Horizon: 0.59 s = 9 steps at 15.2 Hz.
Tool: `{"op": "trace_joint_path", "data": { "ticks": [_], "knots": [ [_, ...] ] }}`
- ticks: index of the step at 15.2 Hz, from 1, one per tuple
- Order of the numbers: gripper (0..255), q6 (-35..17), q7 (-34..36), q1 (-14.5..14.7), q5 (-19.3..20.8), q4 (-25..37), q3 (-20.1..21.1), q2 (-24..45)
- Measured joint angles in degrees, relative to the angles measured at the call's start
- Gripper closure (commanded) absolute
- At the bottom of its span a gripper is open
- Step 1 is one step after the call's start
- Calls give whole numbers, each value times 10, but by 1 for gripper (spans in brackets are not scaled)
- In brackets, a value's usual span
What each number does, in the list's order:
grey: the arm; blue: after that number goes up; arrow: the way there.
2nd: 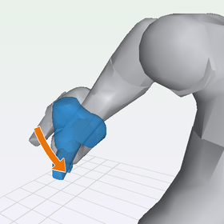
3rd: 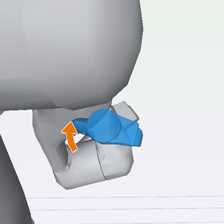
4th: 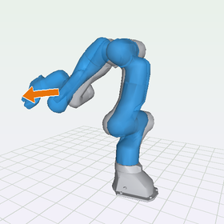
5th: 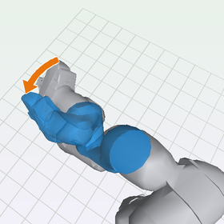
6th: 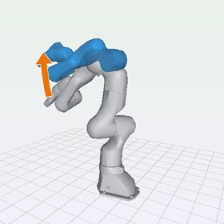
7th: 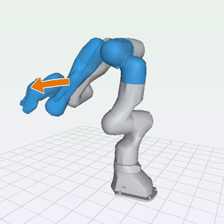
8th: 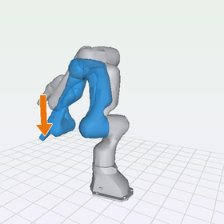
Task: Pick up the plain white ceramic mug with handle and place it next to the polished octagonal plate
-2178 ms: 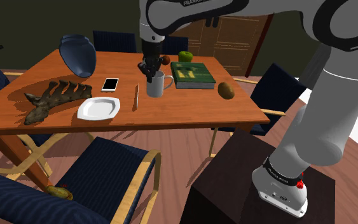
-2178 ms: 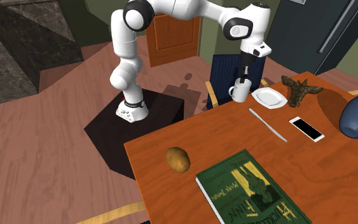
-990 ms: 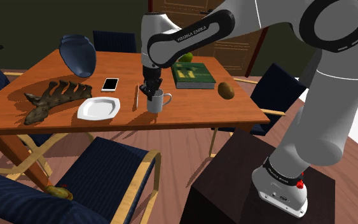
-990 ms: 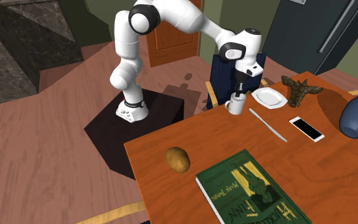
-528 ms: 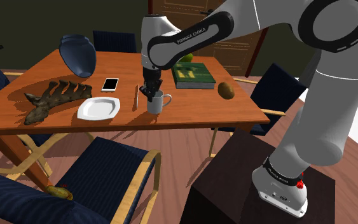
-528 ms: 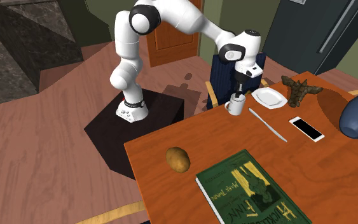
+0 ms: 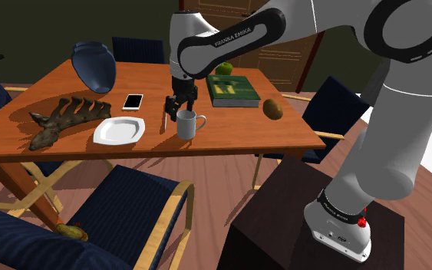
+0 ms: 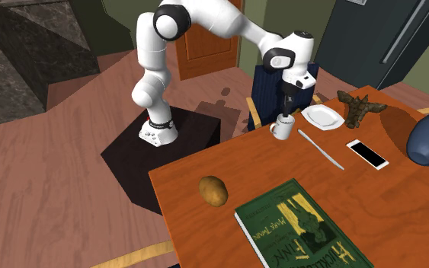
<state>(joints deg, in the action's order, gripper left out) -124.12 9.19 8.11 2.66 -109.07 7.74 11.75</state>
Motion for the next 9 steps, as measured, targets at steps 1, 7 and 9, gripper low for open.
{"op": "trace_joint_path", "data": {
  "ticks": [1,7,9],
  "knots": [
    [0,16,-4,-2,-2,11,-1,-5],
    [0,44,-6,-2,-5,23,0,-21],
    [0,44,-6,-2,-5,23,0,-21]
  ]
}}
